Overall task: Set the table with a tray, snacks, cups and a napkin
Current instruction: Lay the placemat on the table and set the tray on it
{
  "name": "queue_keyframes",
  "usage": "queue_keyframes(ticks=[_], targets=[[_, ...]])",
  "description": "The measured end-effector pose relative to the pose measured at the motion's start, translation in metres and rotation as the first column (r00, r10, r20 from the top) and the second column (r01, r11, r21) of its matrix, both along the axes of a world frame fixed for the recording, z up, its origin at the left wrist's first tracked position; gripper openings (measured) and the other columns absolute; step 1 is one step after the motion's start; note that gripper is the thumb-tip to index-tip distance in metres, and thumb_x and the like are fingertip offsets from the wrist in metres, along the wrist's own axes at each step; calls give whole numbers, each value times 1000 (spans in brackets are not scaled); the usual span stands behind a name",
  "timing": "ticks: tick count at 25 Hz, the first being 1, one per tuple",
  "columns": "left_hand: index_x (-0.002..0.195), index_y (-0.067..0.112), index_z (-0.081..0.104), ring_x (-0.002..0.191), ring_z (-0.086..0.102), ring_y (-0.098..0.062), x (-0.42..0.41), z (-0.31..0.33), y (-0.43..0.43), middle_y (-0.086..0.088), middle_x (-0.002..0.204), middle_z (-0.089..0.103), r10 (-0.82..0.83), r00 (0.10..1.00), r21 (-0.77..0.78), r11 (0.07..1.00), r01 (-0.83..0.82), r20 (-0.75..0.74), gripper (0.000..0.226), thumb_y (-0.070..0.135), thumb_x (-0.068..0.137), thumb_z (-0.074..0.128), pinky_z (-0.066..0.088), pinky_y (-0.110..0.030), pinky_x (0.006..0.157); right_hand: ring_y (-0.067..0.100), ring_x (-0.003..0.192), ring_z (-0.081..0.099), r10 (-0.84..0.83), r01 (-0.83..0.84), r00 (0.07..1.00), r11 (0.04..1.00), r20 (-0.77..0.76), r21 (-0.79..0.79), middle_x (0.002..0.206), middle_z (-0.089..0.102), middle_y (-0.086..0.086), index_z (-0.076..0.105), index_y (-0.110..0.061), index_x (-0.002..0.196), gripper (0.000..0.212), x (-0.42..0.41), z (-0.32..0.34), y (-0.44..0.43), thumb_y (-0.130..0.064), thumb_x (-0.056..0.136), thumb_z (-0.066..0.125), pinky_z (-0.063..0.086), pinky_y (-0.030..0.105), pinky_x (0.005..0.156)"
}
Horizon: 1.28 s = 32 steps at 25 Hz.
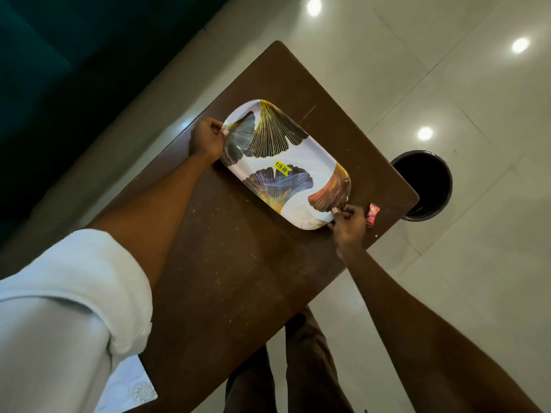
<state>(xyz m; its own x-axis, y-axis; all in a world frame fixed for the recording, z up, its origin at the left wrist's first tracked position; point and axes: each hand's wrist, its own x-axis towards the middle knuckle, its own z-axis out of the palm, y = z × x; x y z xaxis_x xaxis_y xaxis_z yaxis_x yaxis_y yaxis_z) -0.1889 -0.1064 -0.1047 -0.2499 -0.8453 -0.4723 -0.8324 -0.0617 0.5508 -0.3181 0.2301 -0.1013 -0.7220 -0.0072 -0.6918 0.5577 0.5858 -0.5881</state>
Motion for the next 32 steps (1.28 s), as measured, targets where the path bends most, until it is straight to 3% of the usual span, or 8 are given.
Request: queue_keyframes(ticks=[4,9,12,17,22,25,29,32], targets=[[120,6,70,98,62,-13,-51,-2,-5,-10,121,73,-62,998,-14,998,61,-21,25,17,98,66,47,-22,81,25,96,65,22,-19,999,999,-48,47,99,60,8,55,-3,124,32,-50,-5,-3,-10,96,69,61,54,87],[122,3,69,108,67,-21,-80,-4,-6,-13,124,72,-82,995,-14,997,81,-54,27,15,98,66,55,-31,95,30,105,68,1,2,999,998,-41,56,108,61,12,56,-2,126,34,-76,-10,-1,-9,96,70,62,51,87],[120,3,68,115,68,-25,-84,-5,-7,-12,123,72,-72,996,-12,997,72,-59,26,15,98,66,55,-32,94,29,106,67,-5,6,1000,998,-19,58,110,61,12,55,-2,127,34,-76,-12,0,-10,96,69,62,49,88],[119,4,68,104,66,-19,-83,-10,-9,-12,121,73,-68,994,0,998,68,-82,24,14,98,66,53,-27,87,30,110,68,-6,7,1000,998,-11,56,115,63,16,55,-2,128,36,-77,-12,-1,-10,96,70,63,47,87],[120,7,66,99,61,-14,-79,-5,-8,-9,122,71,-54,998,15,998,55,-34,25,21,99,65,54,-29,87,27,101,72,8,-7,1000,998,-11,68,111,68,13,57,-3,124,38,-80,-9,1,-14,93,75,64,34,74],[120,11,65,102,61,-18,-60,8,5,-9,122,70,-10,1000,21,1000,10,21,23,23,101,59,54,-34,91,32,99,74,112,-101,992,978,-53,185,113,70,15,58,-7,120,41,-80,5,-1,-21,88,80,63,42,84],[115,15,62,107,63,-25,3,32,41,-7,117,66,64,994,-34,998,-61,85,26,37,102,57,55,-41,95,33,122,59,532,-382,810,799,-247,465,133,57,18,55,-3,128,50,-65,40,-20,-29,91,75,45,33,92],[123,10,59,121,56,-32,67,46,70,-13,129,58,91,987,-42,995,-87,130,33,36,103,55,49,-45,104,37,129,50,751,-624,590,657,-296,423,138,49,22,51,1,132,50,-37,60,-42,-31,96,67,44,42,105]])
